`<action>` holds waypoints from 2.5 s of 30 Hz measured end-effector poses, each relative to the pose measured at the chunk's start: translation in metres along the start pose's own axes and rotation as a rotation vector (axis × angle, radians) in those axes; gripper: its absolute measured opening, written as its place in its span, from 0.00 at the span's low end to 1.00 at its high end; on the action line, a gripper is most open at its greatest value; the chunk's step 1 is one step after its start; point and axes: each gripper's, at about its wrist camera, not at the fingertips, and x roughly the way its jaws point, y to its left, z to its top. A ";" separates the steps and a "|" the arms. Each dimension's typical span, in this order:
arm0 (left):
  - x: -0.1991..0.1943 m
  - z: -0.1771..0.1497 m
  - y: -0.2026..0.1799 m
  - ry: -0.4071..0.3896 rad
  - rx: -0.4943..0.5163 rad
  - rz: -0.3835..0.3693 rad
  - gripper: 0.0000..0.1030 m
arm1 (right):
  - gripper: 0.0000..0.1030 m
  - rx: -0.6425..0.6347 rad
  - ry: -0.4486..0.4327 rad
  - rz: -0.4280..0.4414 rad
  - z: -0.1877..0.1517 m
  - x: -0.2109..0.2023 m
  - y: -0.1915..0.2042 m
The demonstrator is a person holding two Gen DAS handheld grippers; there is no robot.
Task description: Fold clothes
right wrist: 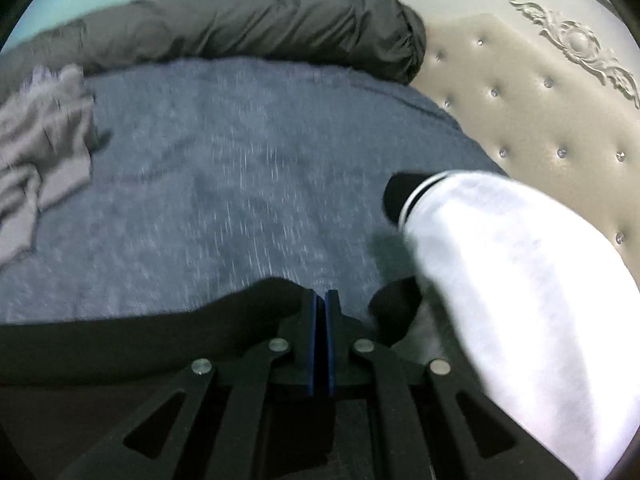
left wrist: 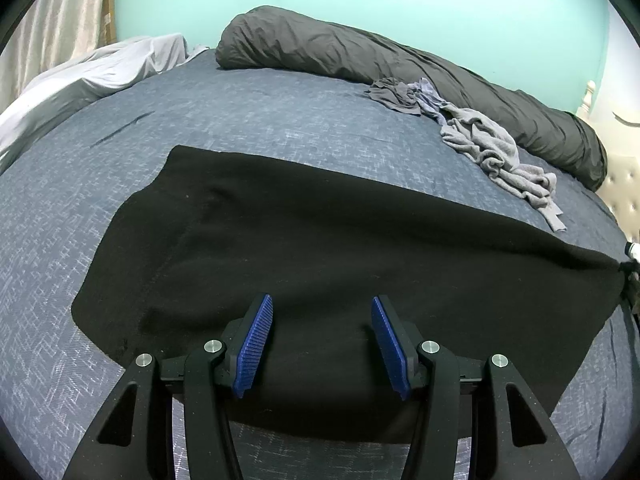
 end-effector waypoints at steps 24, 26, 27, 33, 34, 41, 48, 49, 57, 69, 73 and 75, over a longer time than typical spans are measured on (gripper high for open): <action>0.000 0.000 0.028 0.047 -0.097 -0.010 0.54 | 0.18 -0.094 -0.018 0.363 -0.119 -0.109 0.146; 0.001 -0.001 0.035 0.058 -0.121 -0.016 0.54 | 0.18 -0.047 -0.020 0.340 -0.113 -0.113 0.147; 0.002 -0.001 0.038 0.065 -0.130 -0.020 0.54 | 0.18 -0.031 -0.043 0.361 -0.109 -0.120 0.150; 0.006 0.000 0.047 0.080 -0.159 -0.029 0.54 | 0.29 -0.144 -0.118 0.546 -0.085 -0.159 0.211; 0.006 0.000 0.048 0.080 -0.164 -0.032 0.54 | 0.36 -0.170 -0.121 0.587 -0.082 -0.164 0.223; 0.003 0.001 0.050 0.072 -0.172 -0.040 0.54 | 0.36 -0.306 0.004 0.700 -0.079 -0.158 0.294; 0.004 0.002 0.053 0.071 -0.174 -0.038 0.54 | 0.35 -0.104 0.045 0.651 -0.035 -0.127 0.310; 0.004 0.002 0.052 0.071 -0.172 -0.037 0.54 | 0.34 -0.099 0.052 0.633 -0.031 -0.126 0.310; 0.003 0.002 0.055 0.068 -0.175 -0.039 0.54 | 0.37 -0.068 0.046 0.600 -0.040 -0.143 0.288; 0.002 -0.001 0.054 0.078 -0.161 -0.035 0.54 | 0.37 -0.165 0.004 0.608 -0.139 -0.177 0.256; 0.000 -0.003 0.054 0.079 -0.160 -0.038 0.54 | 0.37 -0.127 -0.038 0.606 -0.159 -0.184 0.241; 0.000 -0.003 0.055 0.079 -0.165 -0.040 0.54 | 0.37 -0.036 -0.049 0.612 -0.160 -0.187 0.222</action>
